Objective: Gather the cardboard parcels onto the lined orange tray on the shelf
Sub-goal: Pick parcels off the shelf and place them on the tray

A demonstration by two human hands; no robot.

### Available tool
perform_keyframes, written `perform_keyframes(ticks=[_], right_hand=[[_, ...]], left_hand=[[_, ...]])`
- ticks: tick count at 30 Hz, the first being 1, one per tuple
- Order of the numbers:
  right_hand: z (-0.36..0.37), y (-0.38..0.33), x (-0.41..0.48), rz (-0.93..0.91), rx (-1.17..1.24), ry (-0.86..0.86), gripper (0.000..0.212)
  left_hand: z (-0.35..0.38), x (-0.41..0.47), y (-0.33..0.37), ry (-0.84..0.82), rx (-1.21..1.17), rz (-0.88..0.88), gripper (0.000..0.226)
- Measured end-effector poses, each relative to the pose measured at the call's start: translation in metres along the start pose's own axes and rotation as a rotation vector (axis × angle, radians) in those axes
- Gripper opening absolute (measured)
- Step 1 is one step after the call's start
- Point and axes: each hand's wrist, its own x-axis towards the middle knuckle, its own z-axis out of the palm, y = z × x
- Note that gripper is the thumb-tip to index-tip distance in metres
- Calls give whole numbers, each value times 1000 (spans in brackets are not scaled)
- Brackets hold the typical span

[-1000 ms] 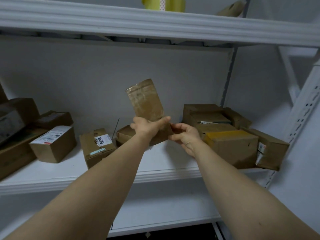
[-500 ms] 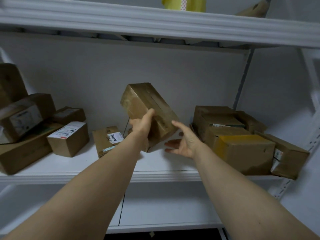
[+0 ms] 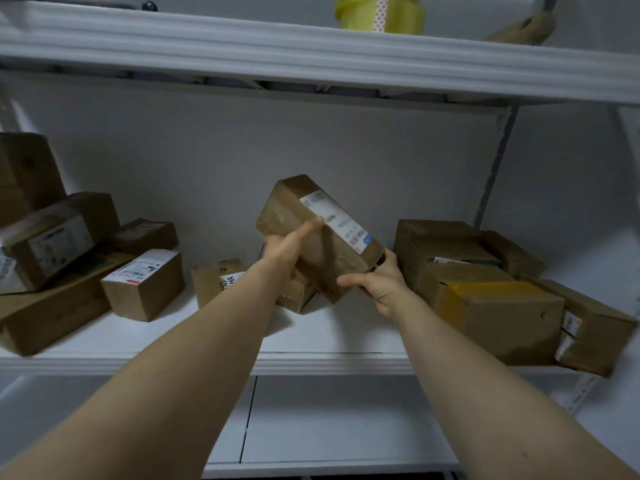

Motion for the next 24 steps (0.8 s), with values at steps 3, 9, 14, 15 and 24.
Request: perform_keyframes(ticks=[3, 9, 14, 15, 24], right_hand=[[1, -1, -5, -52, -111, -26, 115], [-1, -3, -3, -60, -47, -176, 120], [4, -10, -4, 78, 136, -224, 73], [6, -12, -3, 123, 183, -229, 65], [27, -23, 2, 215, 154, -295, 29]], left_hand=[[4, 0, -2, -48, -15, -32, 140], [-3, 5, -6, 17, -177, -52, 110], [-13, 1, -1, 1, -186, -31, 81], [-15, -1, 0, -9, -194, -26, 80], [-46, -15, 5, -142, -173, 119, 79]])
